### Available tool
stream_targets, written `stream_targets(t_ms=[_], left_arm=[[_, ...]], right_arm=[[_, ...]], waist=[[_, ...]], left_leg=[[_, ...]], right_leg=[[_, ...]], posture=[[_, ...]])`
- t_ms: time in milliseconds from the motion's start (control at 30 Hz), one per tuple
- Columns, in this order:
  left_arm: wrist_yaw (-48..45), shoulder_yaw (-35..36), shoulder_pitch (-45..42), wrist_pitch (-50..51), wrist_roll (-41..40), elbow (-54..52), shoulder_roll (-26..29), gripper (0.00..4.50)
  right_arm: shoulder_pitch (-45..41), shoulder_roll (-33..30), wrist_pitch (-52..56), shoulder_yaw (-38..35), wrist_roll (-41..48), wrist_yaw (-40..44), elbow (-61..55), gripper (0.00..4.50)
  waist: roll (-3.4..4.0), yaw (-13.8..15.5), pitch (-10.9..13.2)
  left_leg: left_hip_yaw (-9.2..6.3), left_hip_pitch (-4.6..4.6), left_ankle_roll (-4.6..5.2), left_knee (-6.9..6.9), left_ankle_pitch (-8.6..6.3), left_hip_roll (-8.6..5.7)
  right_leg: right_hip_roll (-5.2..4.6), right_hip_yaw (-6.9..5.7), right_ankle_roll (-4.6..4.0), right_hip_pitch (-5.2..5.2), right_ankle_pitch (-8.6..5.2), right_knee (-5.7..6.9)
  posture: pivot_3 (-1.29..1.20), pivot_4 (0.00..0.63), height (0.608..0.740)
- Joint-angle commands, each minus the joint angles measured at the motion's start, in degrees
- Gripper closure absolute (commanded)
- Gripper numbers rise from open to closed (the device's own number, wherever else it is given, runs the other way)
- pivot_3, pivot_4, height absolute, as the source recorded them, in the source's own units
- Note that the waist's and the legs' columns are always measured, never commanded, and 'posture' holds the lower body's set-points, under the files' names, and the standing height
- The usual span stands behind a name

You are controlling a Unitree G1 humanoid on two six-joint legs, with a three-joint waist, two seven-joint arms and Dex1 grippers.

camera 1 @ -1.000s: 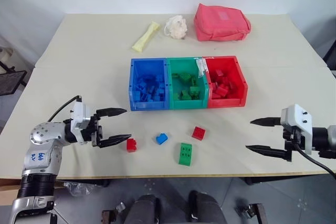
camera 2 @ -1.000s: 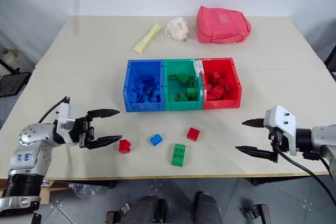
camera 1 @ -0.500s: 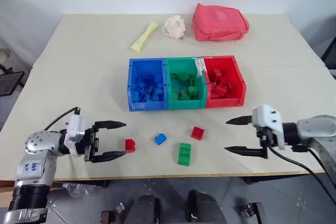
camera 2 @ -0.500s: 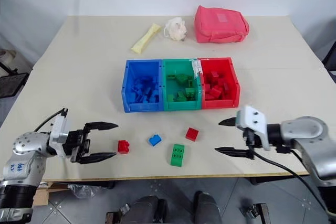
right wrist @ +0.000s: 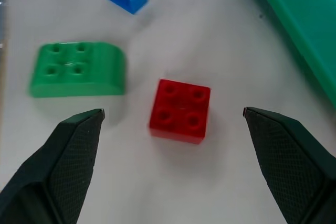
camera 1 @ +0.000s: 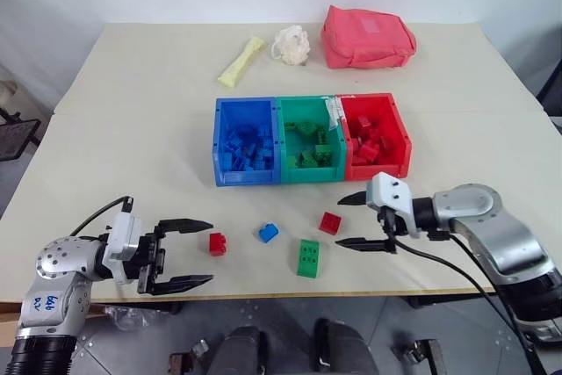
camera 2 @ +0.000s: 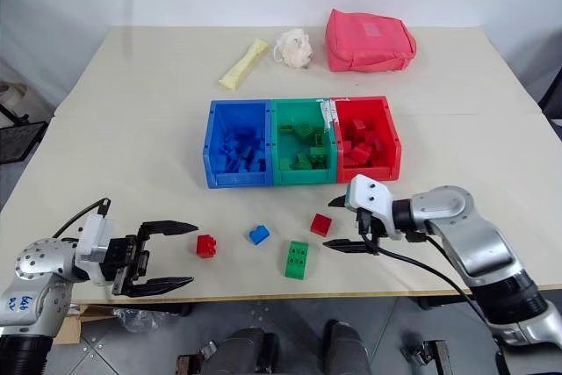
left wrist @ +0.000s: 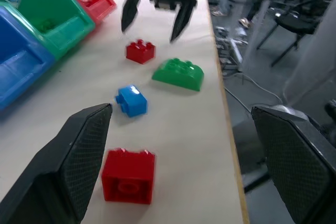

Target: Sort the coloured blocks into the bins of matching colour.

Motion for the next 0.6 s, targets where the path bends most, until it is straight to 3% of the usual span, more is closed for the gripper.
stream_targets(t_ms=[33,133,233,467,600], left_arm=[[2.1,0.5,1.0,0.1,-0.9,-3.3,-0.5,0.0],[3.4,0.2,1.2,0.0,-0.9,-4.3,-0.9,0.0],[4.1,0.2,1.1,0.0,-1.1,-4.6,-1.0,0.0],[4.6,-0.1,0.6,0.0,-1.1,-4.4,-1.3,0.0],[5.6,-1.2,-0.9,0.5,-0.7,-4.7,-1.8,0.0]], right_arm=[[-0.6,1.1,-1.3,0.5,-1.2,-0.1,1.8,0.06],[-1.4,3.0,-3.0,1.5,-2.4,-0.4,4.5,0.06],[-1.9,4.3,-3.4,1.8,-3.2,-0.8,6.0,0.59],[-0.8,4.8,-2.9,0.0,-2.6,-2.1,3.8,2.98],[-0.2,4.8,-2.2,-2.0,-1.7,-3.9,1.8,3.04]], waist=[[0.01,0.0,0.0],[0.01,-0.2,0.0],[0.01,-0.4,0.0],[0.01,-0.9,0.0],[0.01,-0.9,0.0]], left_leg=[[0.0,0.0,0.0,-0.01,0.0,-0.01],[0.01,-0.01,0.0,-0.02,0.0,-0.02],[0.02,0.02,0.0,-0.01,0.0,-0.01],[0.01,0.02,0.0,-0.02,0.0,-0.02],[0.0,0.02,0.0,-0.02,0.0,-0.03]], right_leg=[[0.02,0.0,0.0,-0.02,0.0,0.02],[0.07,-0.03,0.0,-0.03,0.0,0.03],[0.12,-0.06,0.0,-0.01,0.0,0.04],[0.12,-0.07,0.0,-0.01,0.0,0.06],[0.12,-0.07,0.0,-0.01,0.0,0.06]], posture=[[0.0,0.15,0.74],[0.0,0.15,0.74],[0.0,0.15,0.74],[0.0,0.15,0.74],[0.0,0.15,0.74]])
